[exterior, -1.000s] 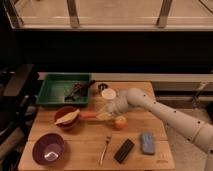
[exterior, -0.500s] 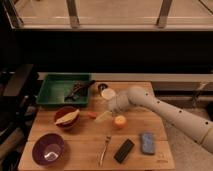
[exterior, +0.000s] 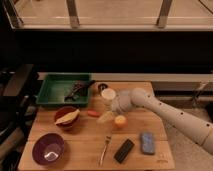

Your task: Place pepper in metal cup

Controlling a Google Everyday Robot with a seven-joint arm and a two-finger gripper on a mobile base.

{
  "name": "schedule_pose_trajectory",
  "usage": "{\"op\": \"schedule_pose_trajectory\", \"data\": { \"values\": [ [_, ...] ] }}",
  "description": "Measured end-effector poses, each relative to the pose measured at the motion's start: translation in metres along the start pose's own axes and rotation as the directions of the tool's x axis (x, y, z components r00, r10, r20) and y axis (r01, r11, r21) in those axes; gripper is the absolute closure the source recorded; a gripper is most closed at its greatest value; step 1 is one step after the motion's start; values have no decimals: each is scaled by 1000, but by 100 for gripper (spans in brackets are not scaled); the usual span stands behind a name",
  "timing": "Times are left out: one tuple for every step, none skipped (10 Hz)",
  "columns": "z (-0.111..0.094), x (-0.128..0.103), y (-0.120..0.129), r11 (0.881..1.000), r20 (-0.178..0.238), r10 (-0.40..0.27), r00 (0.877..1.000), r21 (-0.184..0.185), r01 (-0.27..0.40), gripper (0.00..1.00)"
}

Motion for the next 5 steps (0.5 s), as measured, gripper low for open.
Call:
{"op": "schedule_pose_trajectory", "data": {
  "values": [
    [5, 1, -4, 1000, -4, -4, 1000, -1, 4, 20],
    [10, 1, -7, 1000, -7, -5, 1000, -5, 5, 20],
    [15, 3, -10, 1000, -11, -3, 1000, -11, 3, 20],
    [24, 7, -13, 1000, -15, 2, 1000, -23, -2, 20],
    [31, 12, -15, 999, -18, 10, 1000, -34, -10, 20]
  ]
}}
